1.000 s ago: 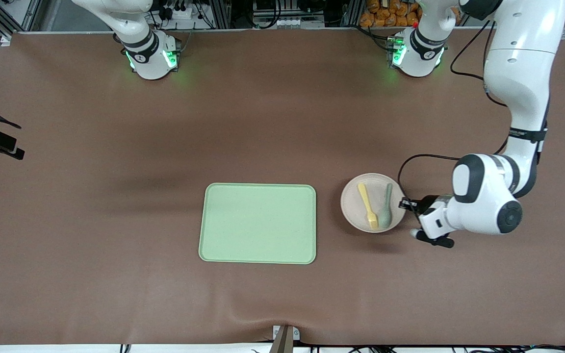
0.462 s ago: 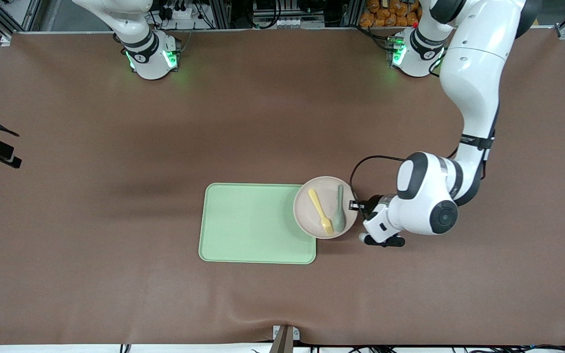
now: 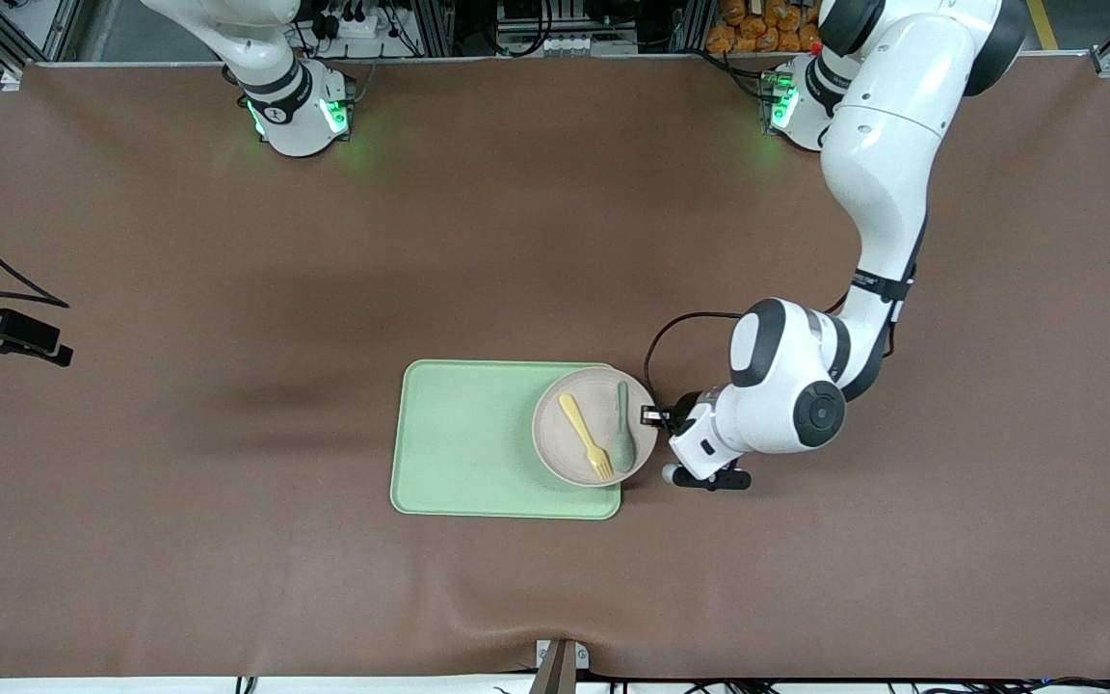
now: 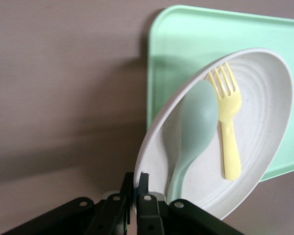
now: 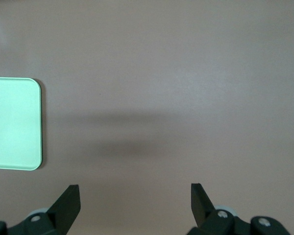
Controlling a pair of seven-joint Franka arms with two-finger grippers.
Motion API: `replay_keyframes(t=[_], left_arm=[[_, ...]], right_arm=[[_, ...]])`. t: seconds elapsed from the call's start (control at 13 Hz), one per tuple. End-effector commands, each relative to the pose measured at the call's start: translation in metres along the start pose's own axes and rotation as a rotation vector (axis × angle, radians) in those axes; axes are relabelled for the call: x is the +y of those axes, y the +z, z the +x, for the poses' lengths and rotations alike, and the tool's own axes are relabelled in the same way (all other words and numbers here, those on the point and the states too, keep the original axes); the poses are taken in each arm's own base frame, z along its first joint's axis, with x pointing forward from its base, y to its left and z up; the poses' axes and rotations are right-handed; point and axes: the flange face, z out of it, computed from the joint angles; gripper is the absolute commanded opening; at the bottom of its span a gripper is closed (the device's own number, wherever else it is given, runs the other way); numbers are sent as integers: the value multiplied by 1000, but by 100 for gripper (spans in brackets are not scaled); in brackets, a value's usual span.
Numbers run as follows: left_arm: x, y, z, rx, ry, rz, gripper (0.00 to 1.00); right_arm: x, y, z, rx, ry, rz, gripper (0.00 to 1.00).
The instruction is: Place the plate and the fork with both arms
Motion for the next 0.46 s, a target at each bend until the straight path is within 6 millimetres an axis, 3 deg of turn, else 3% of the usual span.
replay_keyframes(t=[0.0, 0.15, 0.38], left_arm=[[27, 10, 4, 48, 17, -34, 0], [36, 25, 5, 93, 2, -65, 0], [32, 36, 8, 111, -5, -64, 0]], right_arm=[[3, 11, 7, -14, 2, 0, 100], [17, 27, 9, -41, 27, 5, 100], [20, 33, 10, -53, 27, -4, 100]])
